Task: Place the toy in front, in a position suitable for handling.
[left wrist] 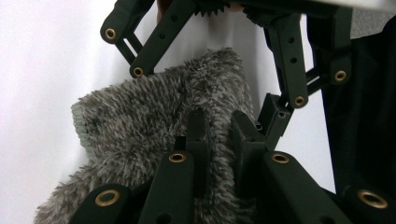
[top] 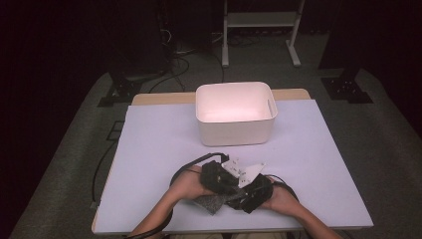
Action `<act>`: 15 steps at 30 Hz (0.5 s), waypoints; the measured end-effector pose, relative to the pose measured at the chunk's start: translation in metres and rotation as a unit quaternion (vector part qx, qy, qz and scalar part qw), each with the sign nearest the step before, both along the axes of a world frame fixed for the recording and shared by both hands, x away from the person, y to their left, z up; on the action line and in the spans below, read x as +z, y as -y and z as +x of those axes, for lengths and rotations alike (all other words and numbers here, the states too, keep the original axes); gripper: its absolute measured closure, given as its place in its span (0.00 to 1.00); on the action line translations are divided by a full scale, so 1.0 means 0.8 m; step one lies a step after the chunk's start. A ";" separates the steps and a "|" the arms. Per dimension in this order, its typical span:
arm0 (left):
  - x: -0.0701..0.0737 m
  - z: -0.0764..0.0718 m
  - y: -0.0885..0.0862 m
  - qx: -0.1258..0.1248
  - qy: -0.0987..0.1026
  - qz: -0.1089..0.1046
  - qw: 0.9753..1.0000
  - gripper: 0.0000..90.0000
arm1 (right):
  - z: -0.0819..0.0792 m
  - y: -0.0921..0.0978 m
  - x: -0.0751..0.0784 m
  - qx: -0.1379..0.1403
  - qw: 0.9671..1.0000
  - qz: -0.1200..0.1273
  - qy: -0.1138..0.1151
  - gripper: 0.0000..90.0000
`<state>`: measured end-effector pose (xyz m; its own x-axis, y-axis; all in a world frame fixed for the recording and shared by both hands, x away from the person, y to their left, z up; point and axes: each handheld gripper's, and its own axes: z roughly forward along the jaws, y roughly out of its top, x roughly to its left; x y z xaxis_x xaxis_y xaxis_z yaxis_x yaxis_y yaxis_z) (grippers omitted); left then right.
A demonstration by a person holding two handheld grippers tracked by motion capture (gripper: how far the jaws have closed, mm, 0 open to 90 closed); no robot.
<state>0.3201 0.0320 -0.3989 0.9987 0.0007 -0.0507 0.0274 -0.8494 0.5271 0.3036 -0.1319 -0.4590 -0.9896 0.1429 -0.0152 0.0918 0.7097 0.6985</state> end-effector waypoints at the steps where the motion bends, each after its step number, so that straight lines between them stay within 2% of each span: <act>1: 0.000 0.001 -0.002 0.002 -0.003 0.000 1.000 0.89 | 0.000 0.001 0.000 0.001 1.000 0.001 -0.001 0.26; 6: 0.003 0.006 -0.023 0.014 -0.001 0.006 1.000 0.89 | -0.003 -0.001 0.001 -0.003 1.000 0.000 -0.004 0.26; 12: 0.003 0.013 -0.084 0.069 -0.007 0.007 0.998 0.88 | -0.002 -0.001 0.003 0.009 1.000 -0.007 0.012 0.26; 15: 0.004 0.015 -0.108 0.090 -0.012 0.004 0.996 0.88 | -0.001 -0.001 0.004 0.007 1.000 -0.004 0.002 0.26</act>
<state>0.3325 0.1181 -0.3957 0.9811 0.1793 -0.0731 0.1909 -0.8337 0.5181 0.3031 -0.1313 -0.4561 -0.9915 0.1281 -0.0206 0.0782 0.7167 0.6930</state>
